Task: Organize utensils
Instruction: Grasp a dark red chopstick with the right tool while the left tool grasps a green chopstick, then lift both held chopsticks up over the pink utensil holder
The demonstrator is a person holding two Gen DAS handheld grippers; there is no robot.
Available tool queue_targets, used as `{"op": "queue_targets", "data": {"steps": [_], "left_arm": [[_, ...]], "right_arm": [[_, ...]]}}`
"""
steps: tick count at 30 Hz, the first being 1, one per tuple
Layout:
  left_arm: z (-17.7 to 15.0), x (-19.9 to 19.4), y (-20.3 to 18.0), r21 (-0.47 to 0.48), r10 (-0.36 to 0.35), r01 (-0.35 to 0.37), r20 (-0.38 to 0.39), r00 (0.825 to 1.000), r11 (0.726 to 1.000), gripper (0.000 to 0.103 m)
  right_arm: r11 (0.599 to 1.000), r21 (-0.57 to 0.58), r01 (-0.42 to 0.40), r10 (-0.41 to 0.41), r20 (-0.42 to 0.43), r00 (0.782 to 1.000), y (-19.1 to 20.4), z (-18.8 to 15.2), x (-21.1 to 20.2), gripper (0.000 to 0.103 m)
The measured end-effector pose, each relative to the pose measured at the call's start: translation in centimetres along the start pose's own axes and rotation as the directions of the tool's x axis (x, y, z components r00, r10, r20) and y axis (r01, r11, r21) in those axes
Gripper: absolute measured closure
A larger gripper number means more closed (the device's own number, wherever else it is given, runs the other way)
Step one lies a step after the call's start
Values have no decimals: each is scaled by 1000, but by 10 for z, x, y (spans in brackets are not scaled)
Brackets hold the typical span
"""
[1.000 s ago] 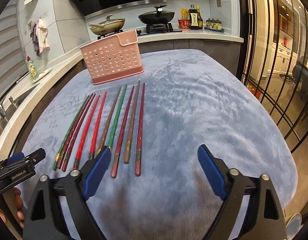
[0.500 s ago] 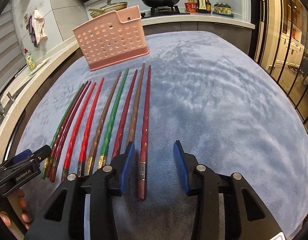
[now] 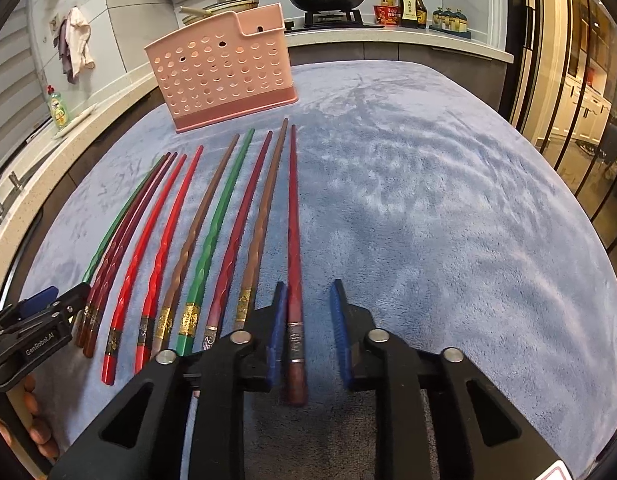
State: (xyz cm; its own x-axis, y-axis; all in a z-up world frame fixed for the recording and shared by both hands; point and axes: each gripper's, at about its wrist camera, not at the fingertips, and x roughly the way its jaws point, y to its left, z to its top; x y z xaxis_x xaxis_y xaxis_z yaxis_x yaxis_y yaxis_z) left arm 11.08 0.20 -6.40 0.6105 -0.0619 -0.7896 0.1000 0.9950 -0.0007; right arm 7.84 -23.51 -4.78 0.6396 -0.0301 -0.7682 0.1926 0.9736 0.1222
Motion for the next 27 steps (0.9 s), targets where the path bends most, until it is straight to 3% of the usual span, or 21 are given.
{"op": "queue_targets", "data": {"steps": [4,7,17,27], "left_arm": [[1,-4,2,-4,-40,40,-11,999,999,90],[4,-7,7,-24,-81,80,-26,996,996,95],[40,-52,29,-71,-140,142,42,989,987,96],[134,-89,37,-57,-149,161,181,972,985,96]], "right_arm": [[1000,9,-19,19,-8,1000,-5,0,-3,95],[1000,12,-28,28,0,1000,-9,1,-12,96],[996,36,-78,73,131,989,-25,45,-72,96],[991,18,-132,121,287,950,-24,141,-108,96]]}}
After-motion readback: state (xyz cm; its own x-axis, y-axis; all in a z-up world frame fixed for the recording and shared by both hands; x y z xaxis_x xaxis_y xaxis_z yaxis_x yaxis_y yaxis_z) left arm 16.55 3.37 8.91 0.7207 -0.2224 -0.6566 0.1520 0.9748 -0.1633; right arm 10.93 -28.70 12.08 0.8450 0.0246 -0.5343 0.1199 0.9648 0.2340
